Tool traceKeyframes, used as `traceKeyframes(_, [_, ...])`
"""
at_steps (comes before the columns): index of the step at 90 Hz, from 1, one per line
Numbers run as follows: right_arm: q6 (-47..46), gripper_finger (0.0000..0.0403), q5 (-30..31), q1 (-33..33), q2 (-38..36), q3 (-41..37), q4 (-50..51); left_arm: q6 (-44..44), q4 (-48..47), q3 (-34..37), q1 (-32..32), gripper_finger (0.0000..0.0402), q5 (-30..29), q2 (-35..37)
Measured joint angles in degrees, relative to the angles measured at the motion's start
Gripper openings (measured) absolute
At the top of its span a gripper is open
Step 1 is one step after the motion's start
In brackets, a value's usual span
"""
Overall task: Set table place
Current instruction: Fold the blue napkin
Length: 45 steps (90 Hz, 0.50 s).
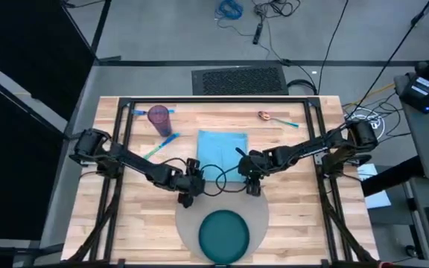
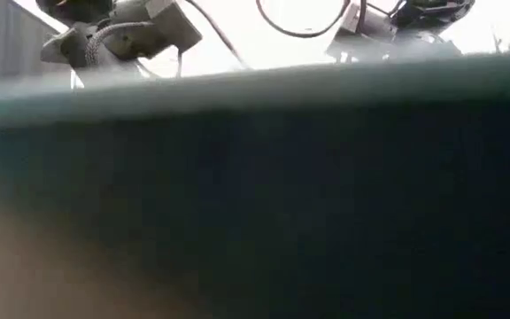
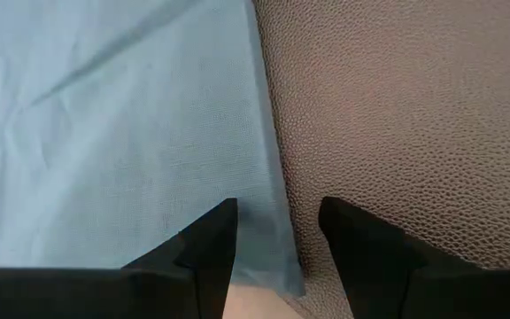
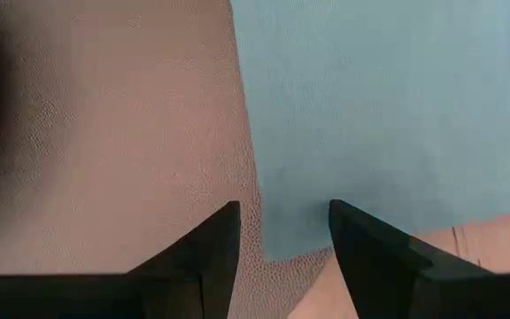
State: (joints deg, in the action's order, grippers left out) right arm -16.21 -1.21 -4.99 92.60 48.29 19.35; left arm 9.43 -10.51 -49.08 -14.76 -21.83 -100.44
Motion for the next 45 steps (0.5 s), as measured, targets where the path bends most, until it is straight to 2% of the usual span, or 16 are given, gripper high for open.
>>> traceKeyframes(29, [-1.4,0.016,1.5,-1.7,0.3,0.0,-1.6,-0.1,0.5,0.0,0.2,0.016,-1.0,0.0])
traceKeyframes(45, [-2.6,0.016,1.9,-3.3,3.5,0.0,-1.9,-0.4,0.6,0.0,0.2,0.016,-1.0,0.0])
